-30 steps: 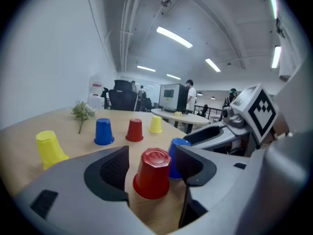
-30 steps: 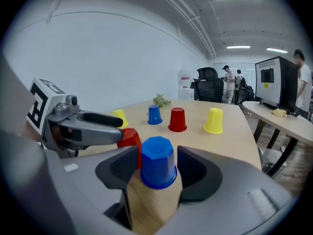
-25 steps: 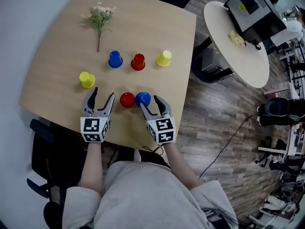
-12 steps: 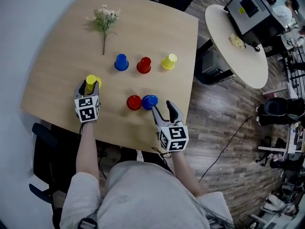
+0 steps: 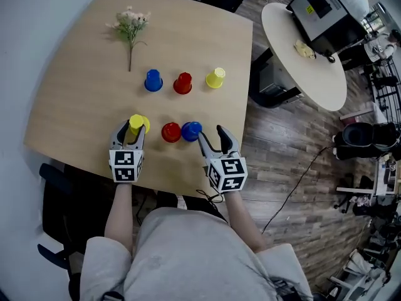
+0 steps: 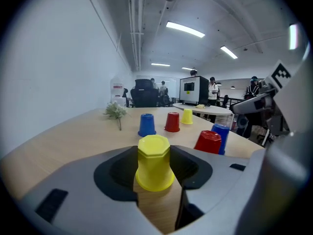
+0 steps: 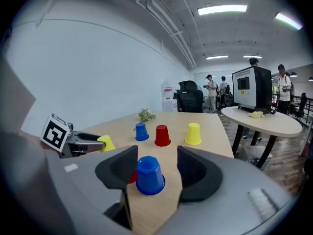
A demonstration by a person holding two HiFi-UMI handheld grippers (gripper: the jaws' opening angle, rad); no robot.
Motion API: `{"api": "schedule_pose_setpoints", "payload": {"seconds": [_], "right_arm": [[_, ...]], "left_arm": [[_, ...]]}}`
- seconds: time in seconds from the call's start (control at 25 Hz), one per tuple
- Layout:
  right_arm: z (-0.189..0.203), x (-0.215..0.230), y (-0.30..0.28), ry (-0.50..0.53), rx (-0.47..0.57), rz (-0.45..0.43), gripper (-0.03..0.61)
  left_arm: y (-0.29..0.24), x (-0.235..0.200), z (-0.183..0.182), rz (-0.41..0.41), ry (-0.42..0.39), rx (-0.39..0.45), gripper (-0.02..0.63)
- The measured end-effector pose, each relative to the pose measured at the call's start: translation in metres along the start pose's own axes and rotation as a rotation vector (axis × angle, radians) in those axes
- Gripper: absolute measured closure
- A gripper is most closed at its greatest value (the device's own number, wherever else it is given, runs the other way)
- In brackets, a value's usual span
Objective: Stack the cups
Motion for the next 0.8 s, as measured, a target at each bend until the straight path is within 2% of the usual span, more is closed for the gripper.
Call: {"api": "schedule_pose_setpoints", "payload": {"seconds": [0.16, 0.4, 0.64, 0.8], "right_arm": [[-0.003, -0.001, -0.002, 0.005, 0.010, -0.016, 0.319], [-0.006, -0.001, -0.002, 0.004, 0.020, -0.038, 0.321], [-0.008, 0.004, 0.002, 0.001, 0.026, -0.043, 0.319], [-0.012, 0.011, 0.003, 0.007, 0.024, -0.056, 0.321]], "left_arm": [[0.004, 0.030, 0.008, 0.053, -0.032, -0.010, 0.407], [0.007, 0.053, 0.018, 0.090, -0.033, -0.030, 0.407], [0.008, 0.063, 0.018, 0.118, -0.043, -0.020, 0.405], [0.015, 0.058, 0.014, 0.126, 0.000, 0.013, 0.402]]}}
Point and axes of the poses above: the fingertips, and each gripper's own axes: y backward along the fingers, x to its right, z out of its underside, the point moved 2 cm from there along y, backward along the fingers, and after that the axes turned 4 degrees about y, right-handed, at the moved point
